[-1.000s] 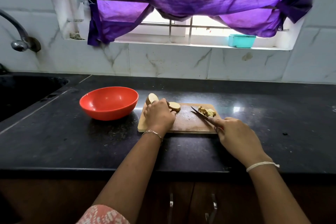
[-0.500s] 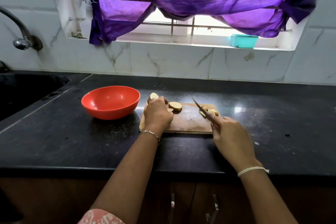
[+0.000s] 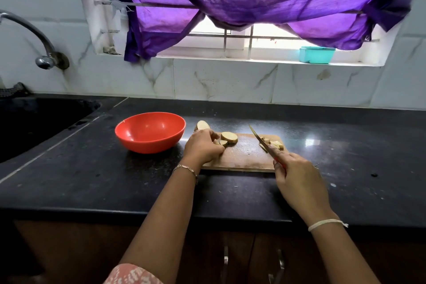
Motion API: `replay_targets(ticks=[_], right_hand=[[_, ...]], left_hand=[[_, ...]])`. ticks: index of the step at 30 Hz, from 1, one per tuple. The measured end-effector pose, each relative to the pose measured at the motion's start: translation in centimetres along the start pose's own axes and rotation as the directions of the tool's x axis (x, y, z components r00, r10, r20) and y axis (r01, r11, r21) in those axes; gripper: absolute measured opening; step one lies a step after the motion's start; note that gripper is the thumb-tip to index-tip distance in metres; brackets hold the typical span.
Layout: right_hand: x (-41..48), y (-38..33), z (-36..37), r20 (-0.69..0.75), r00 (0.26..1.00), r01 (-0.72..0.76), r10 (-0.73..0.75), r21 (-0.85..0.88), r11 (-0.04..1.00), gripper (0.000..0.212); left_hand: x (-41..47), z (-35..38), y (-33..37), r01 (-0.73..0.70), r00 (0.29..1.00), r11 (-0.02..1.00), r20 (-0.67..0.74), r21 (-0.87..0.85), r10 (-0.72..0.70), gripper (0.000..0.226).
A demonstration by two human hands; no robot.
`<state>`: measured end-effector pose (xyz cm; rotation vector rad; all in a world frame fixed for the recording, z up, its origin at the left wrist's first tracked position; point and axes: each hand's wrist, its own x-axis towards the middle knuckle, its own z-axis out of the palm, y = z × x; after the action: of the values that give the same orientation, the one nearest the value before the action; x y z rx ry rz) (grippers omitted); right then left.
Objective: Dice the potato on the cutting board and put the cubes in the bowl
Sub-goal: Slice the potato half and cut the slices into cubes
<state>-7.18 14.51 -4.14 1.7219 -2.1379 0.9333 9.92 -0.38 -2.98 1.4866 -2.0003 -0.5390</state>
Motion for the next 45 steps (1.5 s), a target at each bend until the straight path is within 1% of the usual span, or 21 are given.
replay_targets(ticks=[2, 5, 9, 12, 15, 17, 19, 22, 26, 32, 36, 38, 41, 45], right_hand=[[0.0, 0.1, 0.0, 0.000, 1.000, 0.004, -0.004, 0.005, 1.000, 0.043], [0.0, 0.1, 0.1, 0.008, 1.000, 0.003, -0.003, 0.002, 1.000, 0.043], [0.0, 0.1, -0.1, 0.029, 1.000, -0.010, 0.010, -0.003, 1.000, 0.042], [0.1, 0.0, -0.2, 0.038, 0.999, -0.024, 0.023, 0.007, 1.000, 0.041], [0.3, 0.0, -0.1, 0.047, 0.998, -0.039, 0.038, 0.025, 0.999, 0.040], [0.3, 0.1, 0.0, 0.043, 0.998, -0.039, 0.038, 0.022, 0.999, 0.039], [0.3, 0.0, 0.0, 0.041, 0.998, -0.038, 0.038, 0.017, 0.999, 0.039], [0.2, -0.1, -0.1, 0.041, 0.998, -0.040, 0.039, 0.015, 0.999, 0.038], [0.0, -0.2, -0.2, 0.036, 0.999, -0.033, 0.033, 0.017, 0.999, 0.037], [0.0, -0.1, -0.3, 0.041, 0.998, -0.041, 0.040, 0.028, 0.999, 0.039], [0.0, 0.2, -0.1, 0.064, 0.997, -0.050, 0.049, 0.019, 0.999, 0.047], [0.1, 0.3, 0.0, 0.061, 0.997, -0.045, 0.043, 0.038, 0.998, 0.048], [0.2, 0.4, 0.2, 0.053, 0.997, -0.052, 0.049, 0.060, 0.997, 0.047], [0.3, 0.7, 0.3, 0.049, 0.997, -0.057, 0.055, 0.054, 0.997, 0.046]], left_hand=[[0.0, -0.5, -0.4, -0.026, 1.000, 1.000, 0.012, 0.012, 0.026, 0.037], [0.0, -0.9, -0.7, -0.111, 0.994, 0.987, -0.003, 0.118, 0.112, 0.041], [0.0, -1.1, -0.4, -0.229, 0.973, 0.923, 0.037, 0.309, 0.229, 0.048], [0.3, -1.4, -0.4, -0.291, 0.956, 0.887, 0.084, 0.358, 0.280, 0.044], [0.5, -1.7, -0.7, -0.321, 0.945, 0.879, 0.064, 0.352, 0.320, 0.030], [0.5, -1.8, -1.0, -0.335, 0.940, 0.891, 0.039, 0.306, 0.340, 0.023], [0.4, -1.9, -1.1, -0.336, 0.940, 0.914, 0.018, 0.225, 0.341, 0.018], [0.4, -1.5, -0.9, -0.290, 0.957, 0.954, 0.016, 0.069, 0.290, 0.013], [0.2, -0.3, 0.3, -0.261, 0.962, 0.963, 0.067, -0.072, 0.266, 0.017], [0.0, 2.2, 2.5, -0.278, 0.955, 0.960, 0.103, 0.005, 0.276, 0.021], [0.0, 2.9, 3.6, -0.324, 0.946, 0.928, 0.082, 0.185, 0.314, 0.028], [0.0, 2.9, 3.7, -0.362, 0.932, 0.901, 0.081, 0.239, 0.353, 0.031], [-0.2, 2.8, 3.4, -0.381, 0.924, 0.899, 0.073, 0.214, 0.375, 0.031], [-0.5, 2.7, 3.6, -0.410, 0.912, 0.889, 0.065, 0.205, 0.405, 0.021]])
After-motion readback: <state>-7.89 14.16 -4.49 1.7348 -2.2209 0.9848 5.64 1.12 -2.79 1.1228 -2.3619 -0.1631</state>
